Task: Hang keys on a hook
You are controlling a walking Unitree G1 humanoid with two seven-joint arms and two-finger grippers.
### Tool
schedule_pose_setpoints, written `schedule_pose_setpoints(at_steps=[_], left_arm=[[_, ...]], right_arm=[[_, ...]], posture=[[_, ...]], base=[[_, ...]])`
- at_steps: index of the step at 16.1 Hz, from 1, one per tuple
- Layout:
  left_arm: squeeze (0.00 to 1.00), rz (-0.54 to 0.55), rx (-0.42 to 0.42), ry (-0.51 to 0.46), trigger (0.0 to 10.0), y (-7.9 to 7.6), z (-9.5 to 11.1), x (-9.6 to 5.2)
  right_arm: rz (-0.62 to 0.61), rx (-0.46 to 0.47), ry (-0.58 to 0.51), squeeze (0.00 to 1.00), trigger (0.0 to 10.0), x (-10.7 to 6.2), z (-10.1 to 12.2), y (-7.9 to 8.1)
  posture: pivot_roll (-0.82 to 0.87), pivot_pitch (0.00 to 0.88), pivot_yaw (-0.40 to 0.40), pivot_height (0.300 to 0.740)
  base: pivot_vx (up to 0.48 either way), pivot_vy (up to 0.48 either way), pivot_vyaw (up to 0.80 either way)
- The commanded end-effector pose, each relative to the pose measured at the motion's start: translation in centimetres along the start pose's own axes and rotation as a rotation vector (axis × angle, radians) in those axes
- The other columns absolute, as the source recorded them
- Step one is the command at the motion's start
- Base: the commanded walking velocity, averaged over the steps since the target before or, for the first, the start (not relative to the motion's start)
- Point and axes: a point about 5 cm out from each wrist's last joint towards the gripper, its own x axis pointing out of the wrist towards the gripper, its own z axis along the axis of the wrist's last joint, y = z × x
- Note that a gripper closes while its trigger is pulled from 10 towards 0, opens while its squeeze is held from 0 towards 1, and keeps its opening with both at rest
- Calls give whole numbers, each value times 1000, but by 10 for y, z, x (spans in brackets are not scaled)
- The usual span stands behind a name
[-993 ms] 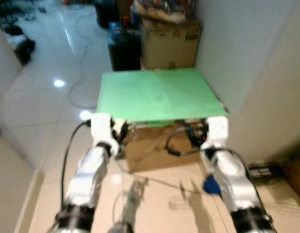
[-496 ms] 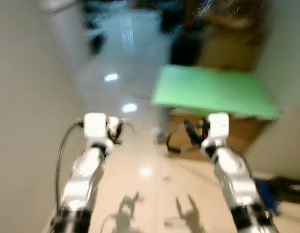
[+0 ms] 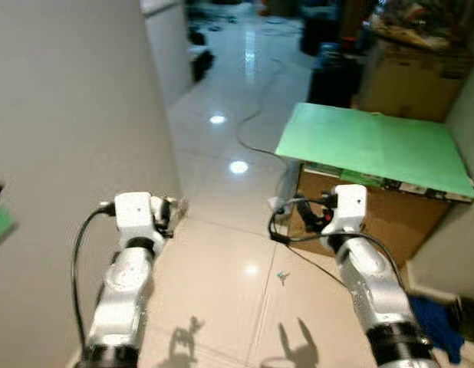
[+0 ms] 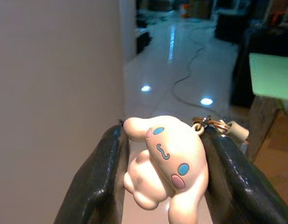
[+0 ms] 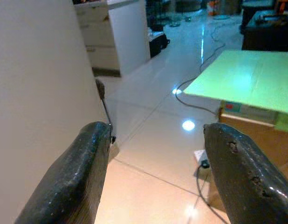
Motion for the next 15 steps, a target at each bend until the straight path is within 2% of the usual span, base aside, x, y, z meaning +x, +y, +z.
schedule_pose_setpoints(at_steps=[1,2,5,9,12,13,15], left_arm=[[0,38,78,2,10000,3,2,1],[0,41,106,-3,10000,4,3,1],[0,73,84,26,10000,4,-2,-1],[0,97,126,3,10000,9,2,3],[0,100,170,-46,10000,11,17,14],[0,80,178,-71,10000,7,22,15],[0,81,137,-76,10000,5,23,15]], right_arm=[[16,14,-17,0,10000,4,5,3],[17,13,-17,0,10000,4,5,3],[28,6,-17,0,10000,5,6,3],[65,-2,-6,0,10000,4,4,6],[119,14,25,0,10000,7,-5,19],[133,14,18,0,10000,8,-4,24],[129,2,12,0,10000,9,-4,23]], posture=[[52,0,39,740],[52,0,38,740],[56,0,32,740],[64,0,21,740],[77,0,16,740],[84,0,20,740],[84,0,20,740]], base=[[0,-480,456],[0,-480,456],[0,-480,456],[0,0,455],[0,0,452],[0,0,444],[0,0,431]])
